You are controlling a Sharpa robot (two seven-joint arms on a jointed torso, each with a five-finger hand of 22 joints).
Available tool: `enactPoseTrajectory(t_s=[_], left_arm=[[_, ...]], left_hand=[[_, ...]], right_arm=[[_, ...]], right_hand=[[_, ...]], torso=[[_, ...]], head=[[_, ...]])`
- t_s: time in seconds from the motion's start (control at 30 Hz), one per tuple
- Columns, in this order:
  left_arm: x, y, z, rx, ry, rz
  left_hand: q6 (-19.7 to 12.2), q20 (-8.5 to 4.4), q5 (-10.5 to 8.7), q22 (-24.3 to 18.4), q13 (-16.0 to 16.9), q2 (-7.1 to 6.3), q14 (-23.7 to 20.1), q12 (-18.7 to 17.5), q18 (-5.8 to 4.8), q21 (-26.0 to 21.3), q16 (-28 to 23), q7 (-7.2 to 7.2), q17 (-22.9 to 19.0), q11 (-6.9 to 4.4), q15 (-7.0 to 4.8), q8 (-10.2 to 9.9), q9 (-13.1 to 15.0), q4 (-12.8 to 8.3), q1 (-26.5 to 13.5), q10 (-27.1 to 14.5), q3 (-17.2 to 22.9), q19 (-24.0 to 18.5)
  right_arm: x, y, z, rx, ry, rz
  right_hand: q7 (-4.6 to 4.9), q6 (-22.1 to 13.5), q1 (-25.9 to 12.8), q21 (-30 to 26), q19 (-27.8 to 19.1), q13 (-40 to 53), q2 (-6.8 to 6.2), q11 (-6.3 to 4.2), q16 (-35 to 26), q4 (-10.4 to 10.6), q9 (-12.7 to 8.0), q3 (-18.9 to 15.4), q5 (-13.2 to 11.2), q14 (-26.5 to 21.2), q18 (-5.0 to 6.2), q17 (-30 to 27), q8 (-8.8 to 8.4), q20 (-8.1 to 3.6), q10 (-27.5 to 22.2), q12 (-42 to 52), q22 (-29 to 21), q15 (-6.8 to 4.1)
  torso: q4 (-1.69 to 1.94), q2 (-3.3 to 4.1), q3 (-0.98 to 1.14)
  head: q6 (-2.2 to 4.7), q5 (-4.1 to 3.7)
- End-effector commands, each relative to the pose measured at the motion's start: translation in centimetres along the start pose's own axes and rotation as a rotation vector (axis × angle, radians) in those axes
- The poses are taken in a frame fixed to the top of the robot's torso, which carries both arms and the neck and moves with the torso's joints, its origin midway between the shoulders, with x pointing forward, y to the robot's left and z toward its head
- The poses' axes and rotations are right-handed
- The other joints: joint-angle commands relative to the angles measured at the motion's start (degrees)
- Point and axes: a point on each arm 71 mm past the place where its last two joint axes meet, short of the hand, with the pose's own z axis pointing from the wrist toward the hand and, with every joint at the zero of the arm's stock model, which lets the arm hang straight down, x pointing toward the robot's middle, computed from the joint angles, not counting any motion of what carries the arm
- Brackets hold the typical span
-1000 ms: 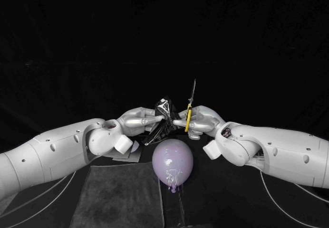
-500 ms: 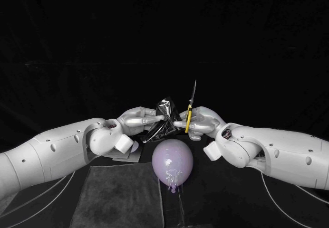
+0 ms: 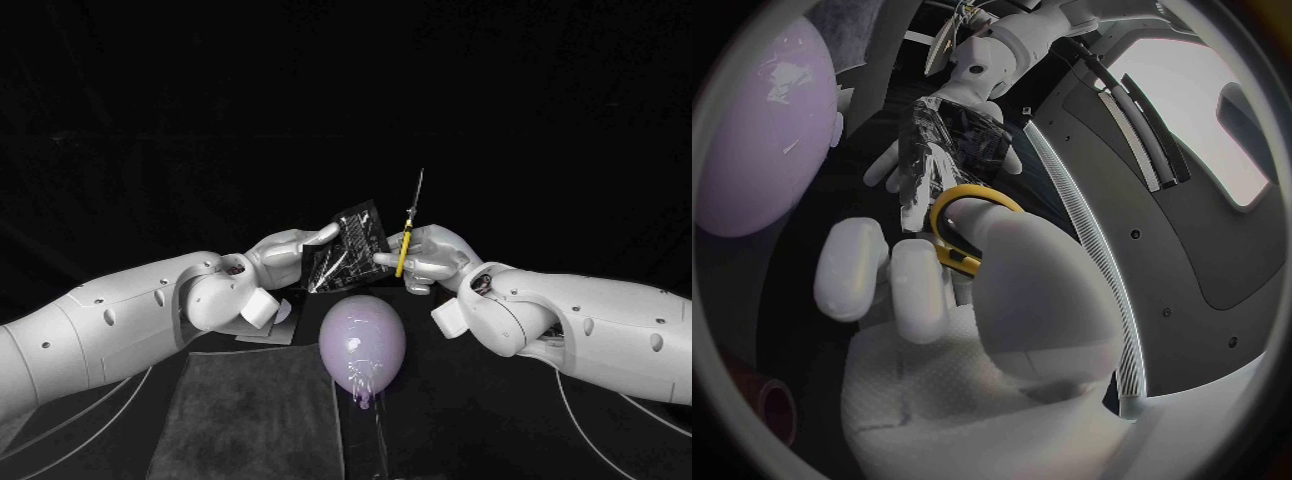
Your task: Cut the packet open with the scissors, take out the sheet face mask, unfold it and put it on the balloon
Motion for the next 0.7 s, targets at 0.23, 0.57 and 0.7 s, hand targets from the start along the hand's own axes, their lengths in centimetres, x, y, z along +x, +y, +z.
enactPoseTrajectory(t_s=[0.23,0.57,0.7], left_arm=[[-0.8,0.0,-0.3,0.031,-0.037,-0.120],[-0.7,0.1,-0.3,0.096,0.001,-0.266],[-0.2,0.2,0.0,0.125,0.027,-0.301]], left_hand=[[-1.4,-0.15,-0.18,0.7,0.0,6.76,-0.2,0.1,0.89,1.4,0.0,7.69,-0.2,0.10,0.05,-0.3,-0.3,-0.2,-7.5,-3.1,1.2,5.3],[-2.5,-0.05,-0.17,0.0,-0.2,10.59,-0.7,-0.2,0.80,0.2,-0.2,7.22,-0.4,-0.40,-0.15,-0.4,-0.5,-0.2,-15.9,-5.9,0.3,1.7],[-2.2,-0.04,-0.17,-0.2,-0.3,10.83,-1.6,-0.3,0.59,-0.2,-0.5,6.56,-0.7,-1.08,-0.34,-0.1,-0.3,-0.2,-16.6,-6.9,0.1,0.2]], right_arm=[[-2.2,-0.1,-0.8,0.004,-0.159,0.007],[-3.4,-0.4,-1.2,0.012,-0.211,0.008],[-3.3,-0.5,-1.0,0.015,-0.212,0.012]], right_hand=[[-0.35,0.1,-0.7,0.4,0.1,0.1,0.07,-4.89,0.5,-0.1,1.2,0.6,0.1,1.0,-0.54,0.3,0.32,-0.26,10.6,0.0,3.2,-0.46],[-0.36,0.1,-0.9,0.5,0.1,0.1,0.00,-4.91,0.6,-0.3,1.3,0.9,0.1,1.0,-0.54,0.4,0.42,-0.29,10.7,-0.1,3.3,-0.48],[-0.37,0.1,-0.9,0.4,0.1,0.2,-0.01,-4.91,0.6,-0.4,1.4,1.0,0.1,1.0,-0.54,0.4,0.46,-0.30,10.7,-0.1,3.3,-0.49]], torso=[[-0.05,0.04,0.04],[-0.04,0.04,0.04],[-0.03,0.03,-0.01]], head=[[0.86,-0.25],[1.83,-0.04],[2.37,0.08]])
